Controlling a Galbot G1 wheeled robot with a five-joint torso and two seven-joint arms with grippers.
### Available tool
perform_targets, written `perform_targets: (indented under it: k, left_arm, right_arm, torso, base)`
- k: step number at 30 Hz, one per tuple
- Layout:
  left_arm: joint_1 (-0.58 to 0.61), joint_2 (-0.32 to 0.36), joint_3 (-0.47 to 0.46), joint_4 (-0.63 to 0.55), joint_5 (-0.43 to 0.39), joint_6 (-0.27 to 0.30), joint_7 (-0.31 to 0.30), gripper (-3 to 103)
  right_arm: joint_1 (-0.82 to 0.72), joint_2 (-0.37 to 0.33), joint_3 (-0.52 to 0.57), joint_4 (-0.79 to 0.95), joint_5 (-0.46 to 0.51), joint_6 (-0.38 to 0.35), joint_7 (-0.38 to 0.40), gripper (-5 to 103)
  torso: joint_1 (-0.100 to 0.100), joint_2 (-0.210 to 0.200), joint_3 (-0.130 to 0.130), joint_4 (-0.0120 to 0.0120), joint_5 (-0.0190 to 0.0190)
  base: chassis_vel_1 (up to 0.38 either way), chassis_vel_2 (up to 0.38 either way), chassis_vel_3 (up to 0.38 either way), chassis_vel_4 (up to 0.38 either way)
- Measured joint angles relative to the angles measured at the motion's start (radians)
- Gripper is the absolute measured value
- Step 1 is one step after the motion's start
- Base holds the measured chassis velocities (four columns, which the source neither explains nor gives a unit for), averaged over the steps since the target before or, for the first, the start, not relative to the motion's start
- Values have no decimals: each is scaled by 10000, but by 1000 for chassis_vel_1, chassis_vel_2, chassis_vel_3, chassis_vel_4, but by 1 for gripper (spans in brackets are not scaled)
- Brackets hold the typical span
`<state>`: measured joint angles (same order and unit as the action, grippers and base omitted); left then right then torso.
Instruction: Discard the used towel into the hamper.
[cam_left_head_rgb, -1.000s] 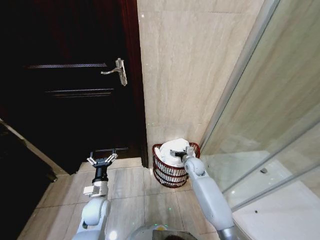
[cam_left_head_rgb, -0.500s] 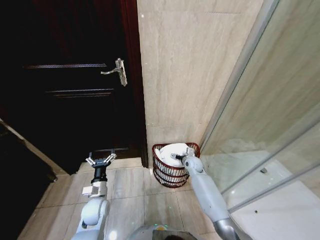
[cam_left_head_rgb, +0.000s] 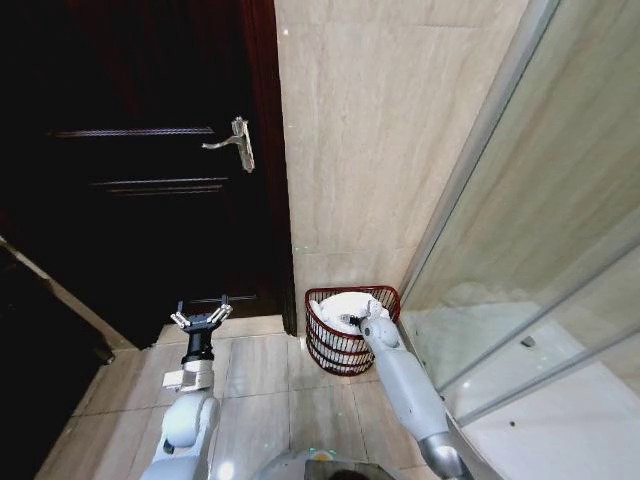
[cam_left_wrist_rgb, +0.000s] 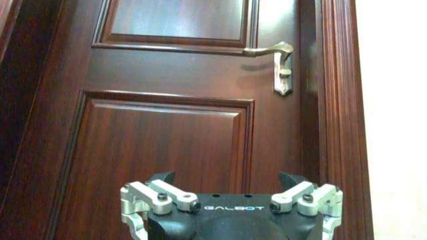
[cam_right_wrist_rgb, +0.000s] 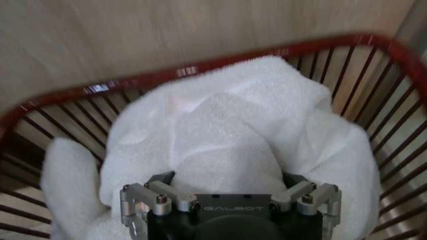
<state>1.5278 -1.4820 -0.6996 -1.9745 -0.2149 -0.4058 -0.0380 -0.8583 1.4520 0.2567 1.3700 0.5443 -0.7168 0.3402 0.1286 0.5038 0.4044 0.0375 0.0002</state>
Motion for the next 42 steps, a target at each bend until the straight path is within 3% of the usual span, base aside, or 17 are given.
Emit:
perform_targets:
  k: [3,5,6,7,10,11,13,14,15,16,18,19,21,28,33,42]
  left_arm:
    - [0,-8,14,-19,-1,7,1,100]
    - [16,-12,17,-65,-17,31,2,100]
    - [35,-5,17,-98,-40,73,2,100]
    - [35,-5,17,-98,-40,73,2,100]
    - [27,19,21,-134,-85,212,2,100]
    - [27,19,21,-134,-85,212,2,100]
    - [1,7,40,-134,-90,274,-4,100]
    - [-35,-42,82,-134,-92,357,-27,100]
    - [-35,-42,82,-134,-92,357,-27,100]
    - [-37,-75,113,-134,-102,410,-39,100]
    - [-33,-85,122,-134,-109,426,-45,100]
    - [17,-107,159,-148,-151,476,-57,100]
    - [183,-103,219,-220,-179,521,-106,100]
    - [603,-103,24,-356,423,54,-314,100]
    - [1035,253,-48,-433,402,266,-83,100]
    - [1157,310,22,-173,277,326,-15,100]
  right_arm:
    - [-222,-114,-57,569,-141,140,81,100]
    - [-605,-240,-133,1157,-879,794,10,100]
    - [-945,-335,-140,1552,-1760,1538,-308,100]
    - [-945,-335,-140,1552,-1760,1538,-308,100]
    - [-1706,-496,29,2429,-2859,3121,-991,100]
    - [-1706,-496,29,2429,-2859,3121,-991,100]
    - [-2081,-567,135,2843,-3198,3802,-1296,100]
    - [-2618,-656,291,3303,-3758,4763,-1675,100]
    - [-2618,-656,291,3303,-3758,4763,-1675,100]
    - [-2957,-676,388,3551,-4134,5341,-1790,100]
    - [-3047,-677,409,3619,-4227,5479,-1807,100]
    - [-3589,-664,537,4014,-4629,6093,-1858,100]
    - [-4493,-573,698,4821,-4904,6649,-1874,100]
    - [-5912,-379,827,6545,-5350,6907,-1620,100]
    - [-6293,-264,942,7092,-5914,7067,-1536,100]
    - [-6070,-71,937,6953,-6543,6996,-1387,100]
  torso:
    - [0,1,0,0,0]
    - [0,1,0,-1,0]
    - [0,2,0,-1,0]
    - [0,2,0,-1,0]
    - [0,4,-1,0,-1]
    - [0,4,-1,0,-1]
    - [0,4,-1,1,0]
    - [0,5,-1,0,-2]
    - [0,5,-1,0,-2]
    - [0,4,-1,-1,-2]
    - [0,5,-1,-1,-2]
    - [0,4,-1,-1,-1]
    - [-1,5,-1,-2,0]
    - [23,62,26,-1,-3]
    - [101,255,144,-1,-3]
    - [224,556,323,0,-2]
  base:
    - [0,0,0,0]
    - [0,0,0,0]
    - [0,0,0,0]
    - [0,0,0,0]
    - [0,0,0,0]
    - [0,0,0,0]
    - [0,0,0,0]
    - [0,0,0,0]
    - [0,0,0,0]
    - [0,0,0,0]
    - [0,0,0,0]
    - [0,0,0,0]
    - [0,0,0,0]
    - [0,0,0,0]
    - [0,0,0,0]
    - [0,0,0,0]
